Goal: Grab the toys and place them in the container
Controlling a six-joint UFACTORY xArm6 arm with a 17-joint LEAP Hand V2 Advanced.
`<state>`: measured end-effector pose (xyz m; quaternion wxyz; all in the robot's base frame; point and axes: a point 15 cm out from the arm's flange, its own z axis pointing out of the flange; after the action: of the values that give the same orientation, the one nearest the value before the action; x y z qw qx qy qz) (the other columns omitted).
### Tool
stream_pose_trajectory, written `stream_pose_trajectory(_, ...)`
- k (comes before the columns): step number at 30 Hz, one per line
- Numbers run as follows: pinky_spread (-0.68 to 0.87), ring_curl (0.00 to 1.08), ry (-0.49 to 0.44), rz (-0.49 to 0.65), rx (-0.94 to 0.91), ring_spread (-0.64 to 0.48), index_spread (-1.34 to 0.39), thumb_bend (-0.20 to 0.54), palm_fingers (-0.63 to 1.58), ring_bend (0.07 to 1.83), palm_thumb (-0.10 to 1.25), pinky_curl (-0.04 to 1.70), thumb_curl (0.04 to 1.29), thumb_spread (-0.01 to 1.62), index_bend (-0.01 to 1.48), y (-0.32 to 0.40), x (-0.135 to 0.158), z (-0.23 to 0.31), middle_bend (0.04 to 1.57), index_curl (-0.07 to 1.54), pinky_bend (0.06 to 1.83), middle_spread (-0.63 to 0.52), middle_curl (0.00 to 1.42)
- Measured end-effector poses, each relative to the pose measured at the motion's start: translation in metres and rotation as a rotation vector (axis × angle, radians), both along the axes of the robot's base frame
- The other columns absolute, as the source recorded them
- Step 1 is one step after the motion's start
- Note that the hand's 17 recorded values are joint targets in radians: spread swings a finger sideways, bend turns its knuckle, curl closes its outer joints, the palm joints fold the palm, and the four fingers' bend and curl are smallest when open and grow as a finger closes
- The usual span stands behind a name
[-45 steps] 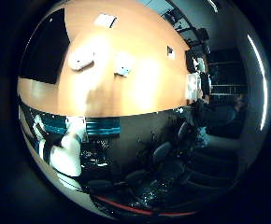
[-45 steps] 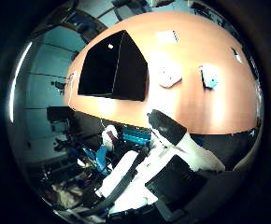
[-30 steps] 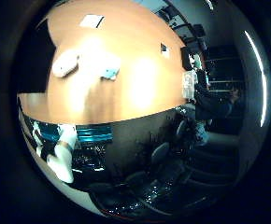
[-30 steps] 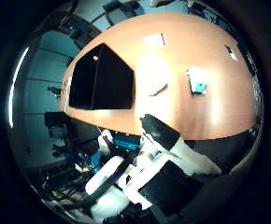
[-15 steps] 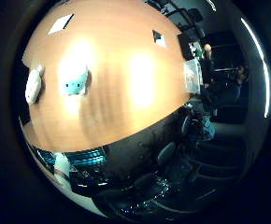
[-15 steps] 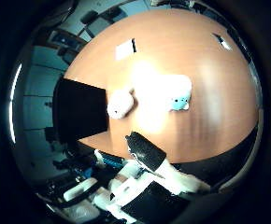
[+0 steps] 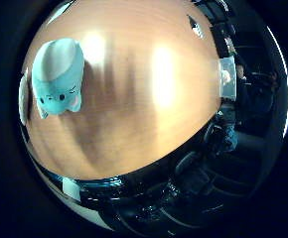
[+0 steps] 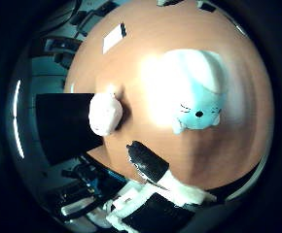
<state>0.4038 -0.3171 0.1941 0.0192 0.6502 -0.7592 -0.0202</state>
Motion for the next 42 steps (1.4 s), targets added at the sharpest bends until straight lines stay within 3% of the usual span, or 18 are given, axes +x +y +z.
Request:
stream_pose_trajectory(14, 0.42, 0.24, 0.066, 0.001, 0.033, 0.17, -0.36, -0.021, 0.28, 0.34, 0.41, 0.27, 0.25, 1.1, 0.16, 0.002, 0.003, -0.061, 0.22, 0.29, 0.37, -0.01, 0.33)
stream_pose_trajectory(18, 0.39, 0.26, 0.077, 0.005, 0.037, 0.04, -0.34, -0.015, 0.5, 0.5, 0.46, 0.25, 0.27, 1.09, 0.17, 0.002, 0.002, -0.067, 0.28, 0.28, 0.37, -0.09, 0.35)
stream_pose_trajectory(21, 0.22, 0.3, 0.077, 0.009, 0.036, -0.14, -0.35, -0.007, 0.84, 0.68, 0.53, 0.22, 0.28, 1.1, 0.21, 0.002, 0.002, -0.067, 0.37, 0.31, 0.39, -0.18, 0.38)
stream_pose_trajectory(22, 0.08, 0.33, 0.075, 0.011, 0.035, -0.18, -0.37, 0.0, 1.18, 0.76, 0.57, 0.25, 0.29, 1.11, 0.22, 0.002, 0.002, -0.065, 0.45, 0.32, 0.51, -0.21, 0.41)
stream_pose_trajectory(23, -0.1, 0.38, 0.071, 0.012, 0.032, -0.22, -0.38, 0.002, 1.29, 0.84, 0.62, 0.31, 0.3, 1.11, 0.29, 0.002, 0.003, -0.062, 0.56, 0.37, 0.67, -0.23, 0.47)
stream_pose_trajectory(25, -0.22, 0.45, 0.059, 0.013, 0.024, -0.24, -0.39, 0.002, 1.38, 0.98, 0.7, 0.39, 0.31, 1.12, 0.46, 0.001, 0.004, -0.055, 0.75, 0.47, 0.86, -0.24, 0.56)
stream_pose_trajectory(29, -0.24, 0.58, 0.008, 0.014, -0.013, -0.24, -0.39, -0.003, 1.21, 1.23, 0.81, 0.56, 0.34, 1.13, 0.79, -0.003, 0.01, -0.022, 1.06, 0.68, 1.16, -0.23, 0.72)
stream_pose_trajectory(33, -0.21, 0.66, -0.064, 0.009, -0.059, -0.24, -0.34, 0.022, 1.11, 1.35, 0.95, 0.67, 0.38, 1.18, 0.98, -0.008, 0.012, 0.024, 1.22, 0.82, 1.31, -0.21, 0.81)
stream_pose_trajectory(37, -0.2, 0.71, -0.118, 0.004, -0.105, -0.24, -0.3, 0.012, 1.06, 1.39, 1.02, 0.75, 0.42, 1.19, 1.05, -0.006, 0.002, 0.079, 1.27, 0.89, 1.35, -0.19, 0.85)
stream_pose_trajectory(42, -0.18, 0.75, -0.084, 0.004, -0.084, -0.24, -0.27, -0.01, 1.05, 1.39, 1.05, 0.83, 0.47, 1.19, 1.06, 0.026, -0.037, 0.137, 1.31, 0.92, 1.32, -0.17, 0.86)
